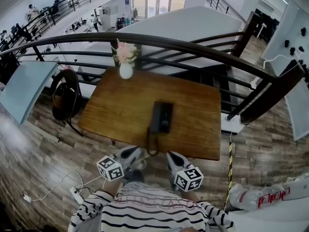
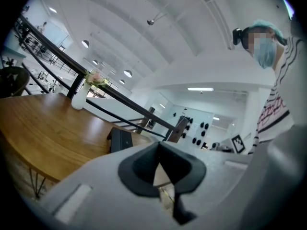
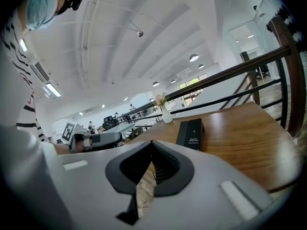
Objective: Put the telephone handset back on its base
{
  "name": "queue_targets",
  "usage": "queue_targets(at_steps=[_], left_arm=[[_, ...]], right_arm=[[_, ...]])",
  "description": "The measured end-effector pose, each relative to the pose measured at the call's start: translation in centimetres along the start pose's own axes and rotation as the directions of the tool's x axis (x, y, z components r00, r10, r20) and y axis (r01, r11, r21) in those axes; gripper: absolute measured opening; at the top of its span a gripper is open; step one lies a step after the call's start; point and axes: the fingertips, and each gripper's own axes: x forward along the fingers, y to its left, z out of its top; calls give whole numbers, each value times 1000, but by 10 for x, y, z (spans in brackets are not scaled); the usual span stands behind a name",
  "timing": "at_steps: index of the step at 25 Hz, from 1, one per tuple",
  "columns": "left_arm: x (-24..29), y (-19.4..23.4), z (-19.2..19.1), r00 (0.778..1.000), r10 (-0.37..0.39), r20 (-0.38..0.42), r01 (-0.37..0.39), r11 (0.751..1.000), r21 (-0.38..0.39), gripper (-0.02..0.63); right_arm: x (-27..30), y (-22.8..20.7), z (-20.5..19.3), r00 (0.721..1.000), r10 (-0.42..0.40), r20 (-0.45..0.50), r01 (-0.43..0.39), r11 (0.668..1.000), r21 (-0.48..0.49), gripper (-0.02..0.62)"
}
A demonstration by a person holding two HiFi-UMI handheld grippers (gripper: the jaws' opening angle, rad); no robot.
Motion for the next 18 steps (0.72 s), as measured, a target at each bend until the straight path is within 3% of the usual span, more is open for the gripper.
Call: queue_targets(at_steps=[18], left_arm=[[-20,-14,-11,999,23,26,-22,1000,-10,2]], right_arm=[[-12,1,-15,1000,-17,-13,18,1000,20,0]])
